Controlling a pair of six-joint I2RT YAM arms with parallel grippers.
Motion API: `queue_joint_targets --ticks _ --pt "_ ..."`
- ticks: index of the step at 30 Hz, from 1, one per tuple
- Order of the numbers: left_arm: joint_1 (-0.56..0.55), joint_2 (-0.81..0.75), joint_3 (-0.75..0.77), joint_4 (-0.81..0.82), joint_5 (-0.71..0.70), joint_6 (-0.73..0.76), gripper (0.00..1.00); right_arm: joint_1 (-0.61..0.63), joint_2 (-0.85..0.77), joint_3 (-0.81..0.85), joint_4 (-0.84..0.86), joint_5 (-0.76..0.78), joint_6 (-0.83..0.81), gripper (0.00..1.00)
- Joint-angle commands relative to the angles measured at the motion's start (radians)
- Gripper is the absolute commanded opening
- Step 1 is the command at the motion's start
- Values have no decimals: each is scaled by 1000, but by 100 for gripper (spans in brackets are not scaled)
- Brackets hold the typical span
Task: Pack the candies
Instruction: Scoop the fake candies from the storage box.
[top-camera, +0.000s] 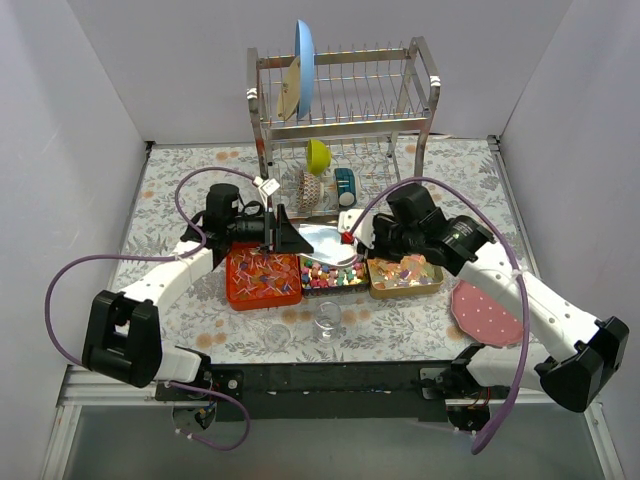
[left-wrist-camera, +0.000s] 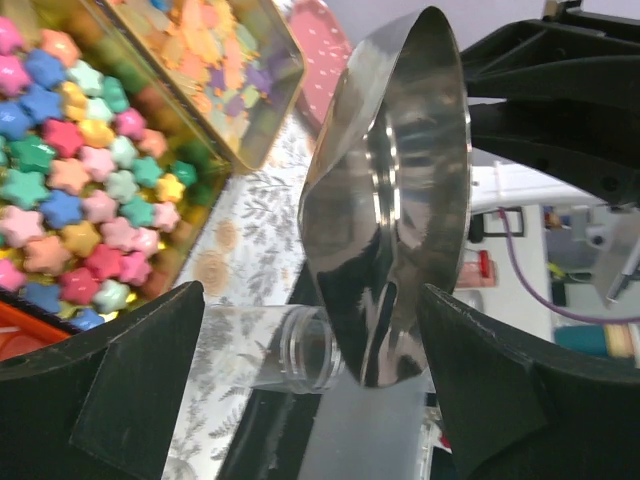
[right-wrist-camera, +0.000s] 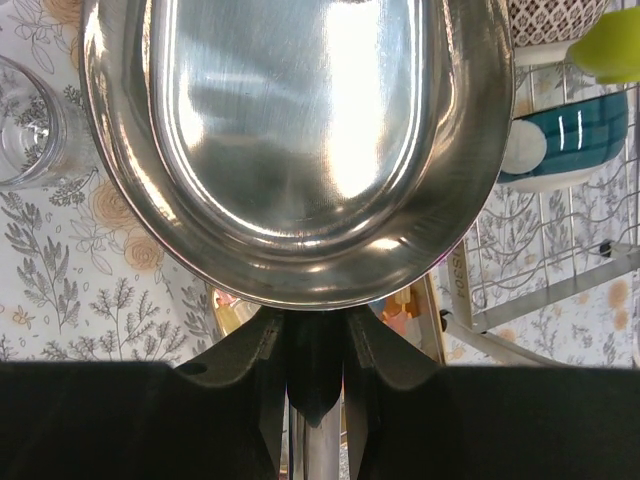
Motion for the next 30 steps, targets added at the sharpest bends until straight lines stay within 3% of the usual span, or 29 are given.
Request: queue_joint_targets --ticks 1,7,16,20,25,27,30 --pt "2 13 -36 168 136 -101 84 72 5 43 78 58 -26 1" --pt "3 35 -79 360 194 -235 73 109 35 54 88 78 -37 1" --pt "3 45 -96 374 242 -273 56 126 74 62 163 153 -35 1" --pt "6 50 -94 382 243 -284 45 138 79 42 191 170 -32 1" --pt "26 55 -106 411 243 -306 23 148 70 30 199 196 -18 1" --pt "35 56 -110 428 262 -316 19 149 68 31 187 182 -9 1" --pt "44 74 -105 437 291 -323 3 148 70 52 136 98 14 1"
